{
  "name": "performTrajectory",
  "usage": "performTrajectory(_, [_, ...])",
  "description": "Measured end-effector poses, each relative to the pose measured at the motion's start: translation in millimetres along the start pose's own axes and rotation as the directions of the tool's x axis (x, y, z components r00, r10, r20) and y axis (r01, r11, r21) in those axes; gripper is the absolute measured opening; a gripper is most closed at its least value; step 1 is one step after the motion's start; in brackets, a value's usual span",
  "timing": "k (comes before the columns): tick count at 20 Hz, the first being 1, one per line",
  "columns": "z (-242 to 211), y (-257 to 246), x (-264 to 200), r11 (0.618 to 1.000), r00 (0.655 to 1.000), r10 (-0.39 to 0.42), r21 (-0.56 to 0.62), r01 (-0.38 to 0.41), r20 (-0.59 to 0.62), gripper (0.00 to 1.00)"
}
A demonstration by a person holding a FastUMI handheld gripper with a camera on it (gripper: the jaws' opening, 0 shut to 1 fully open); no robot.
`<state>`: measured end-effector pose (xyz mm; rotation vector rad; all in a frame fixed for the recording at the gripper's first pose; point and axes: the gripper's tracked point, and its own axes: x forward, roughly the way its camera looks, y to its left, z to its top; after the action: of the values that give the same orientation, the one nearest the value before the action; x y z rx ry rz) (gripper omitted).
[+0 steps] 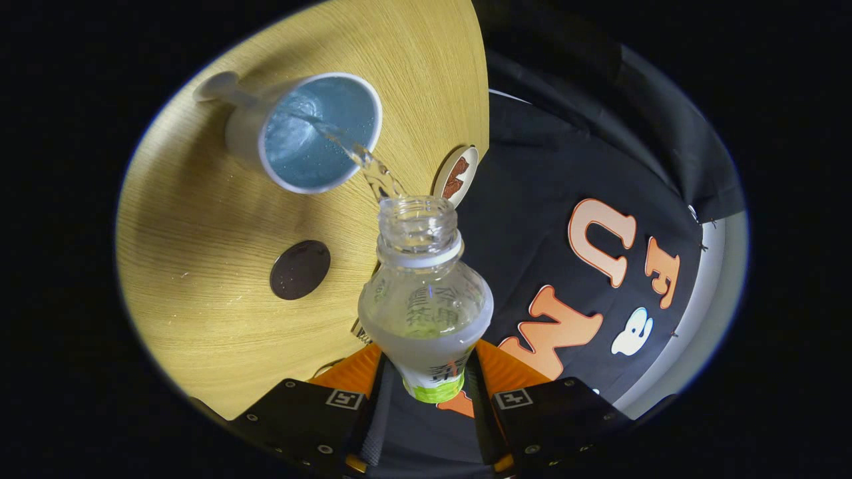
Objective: Take the bottle from table, then pour the juice into the cup, finally place the bottle on the coaster
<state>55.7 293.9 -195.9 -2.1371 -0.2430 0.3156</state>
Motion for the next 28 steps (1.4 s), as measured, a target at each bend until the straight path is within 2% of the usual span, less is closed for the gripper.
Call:
performTrajectory(14, [-5.6, -21.5, 3.9, 0.995, 0.999, -0.037, -0.094, 0.037, 0.005, 0.56])
performTrajectory(28, [-10.7, -31.0, 6.0, 0.990, 0.999, -0.042, -0.133, 0.043, 0.006, 0.56])
